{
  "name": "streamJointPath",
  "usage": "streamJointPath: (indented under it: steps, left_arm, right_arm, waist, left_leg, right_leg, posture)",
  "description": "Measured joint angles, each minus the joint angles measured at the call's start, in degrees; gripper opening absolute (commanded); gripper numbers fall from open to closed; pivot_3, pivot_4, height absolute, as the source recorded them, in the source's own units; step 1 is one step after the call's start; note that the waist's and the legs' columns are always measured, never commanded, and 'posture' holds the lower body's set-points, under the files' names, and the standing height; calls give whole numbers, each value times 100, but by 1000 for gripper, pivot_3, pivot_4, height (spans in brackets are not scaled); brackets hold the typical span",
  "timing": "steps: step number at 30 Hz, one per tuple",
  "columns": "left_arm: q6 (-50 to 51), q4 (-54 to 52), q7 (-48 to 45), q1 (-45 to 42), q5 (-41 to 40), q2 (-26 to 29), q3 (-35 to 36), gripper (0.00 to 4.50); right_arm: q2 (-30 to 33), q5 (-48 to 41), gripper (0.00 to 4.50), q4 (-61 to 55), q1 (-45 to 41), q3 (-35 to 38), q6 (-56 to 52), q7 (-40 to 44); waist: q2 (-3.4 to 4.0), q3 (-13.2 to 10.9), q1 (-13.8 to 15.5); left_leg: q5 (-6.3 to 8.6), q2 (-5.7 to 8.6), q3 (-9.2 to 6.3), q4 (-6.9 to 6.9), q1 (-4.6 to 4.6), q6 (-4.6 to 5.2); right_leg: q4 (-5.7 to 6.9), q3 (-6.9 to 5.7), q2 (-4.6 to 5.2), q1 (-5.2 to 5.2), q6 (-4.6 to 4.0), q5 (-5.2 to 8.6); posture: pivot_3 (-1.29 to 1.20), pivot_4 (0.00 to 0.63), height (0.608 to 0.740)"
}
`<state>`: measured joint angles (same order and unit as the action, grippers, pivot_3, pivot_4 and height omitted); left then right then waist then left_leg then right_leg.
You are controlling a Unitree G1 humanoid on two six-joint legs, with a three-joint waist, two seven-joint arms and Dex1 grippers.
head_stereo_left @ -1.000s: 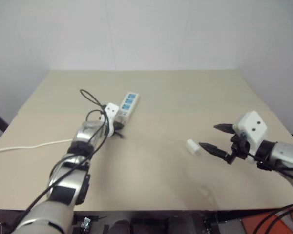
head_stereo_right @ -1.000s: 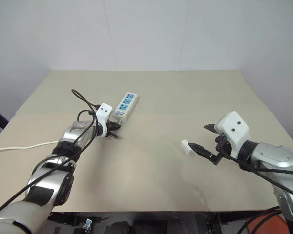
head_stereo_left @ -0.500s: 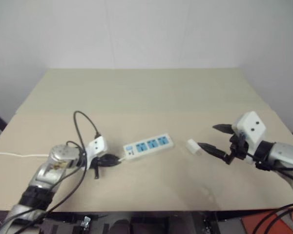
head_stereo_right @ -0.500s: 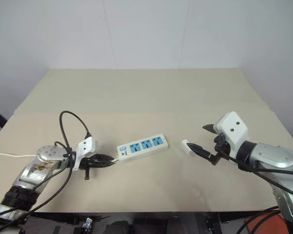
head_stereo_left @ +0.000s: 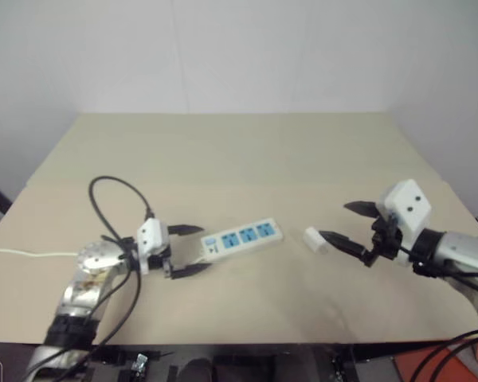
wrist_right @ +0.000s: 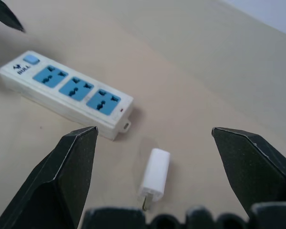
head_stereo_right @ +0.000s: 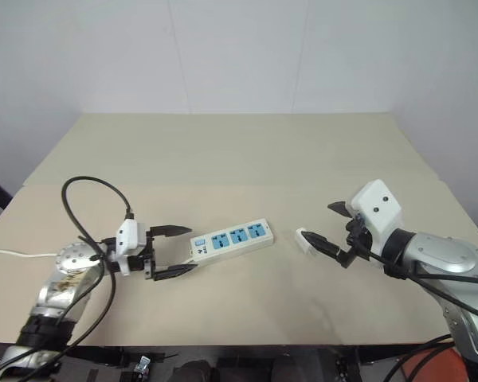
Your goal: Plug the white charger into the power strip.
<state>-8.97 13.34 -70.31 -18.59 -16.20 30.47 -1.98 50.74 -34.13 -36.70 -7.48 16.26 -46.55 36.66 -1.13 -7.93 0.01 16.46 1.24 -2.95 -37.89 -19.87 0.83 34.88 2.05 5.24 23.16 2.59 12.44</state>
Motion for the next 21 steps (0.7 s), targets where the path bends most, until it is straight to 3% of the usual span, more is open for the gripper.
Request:
streamJointPath:
  steps: [6, 19, 21]
  left_arm:
    - [-904, 1483, 61, -526, 431, -538, -290, 4481]
    - [-1634, 2848, 351, -1178, 711, -934, -321, 4481]
    - [-1623, 2938, 227, -1221, 707, -933, -338, 4097]
  right_arm:
    - [0, -110, 4500, -156, -19, 9, -115, -98]
    - [-15, -324, 4500, -346, -24, 36, -202, -301]
    - [-15, -327, 4500, -347, -24, 36, -204, -302]
  waist:
    - [-1, 0, -12]
    - [7, 10, 74]
    - [13, 16, 68]
  left_leg:
    - [0, 2, -1, 0, -2, 0]
    - [0, 7, -3, -2, 15, 0]
    - [0, 6, -3, -2, 18, 0]
  right_leg:
    - [0, 0, 0, 2, 0, 0]
    - [3, -4, 4, -17, 3, 0]
    - [5, -3, 3, -18, 3, 0]
  posture:
    - [0, 150, 740]
    - [0, 150, 740]
    - [0, 150, 740]
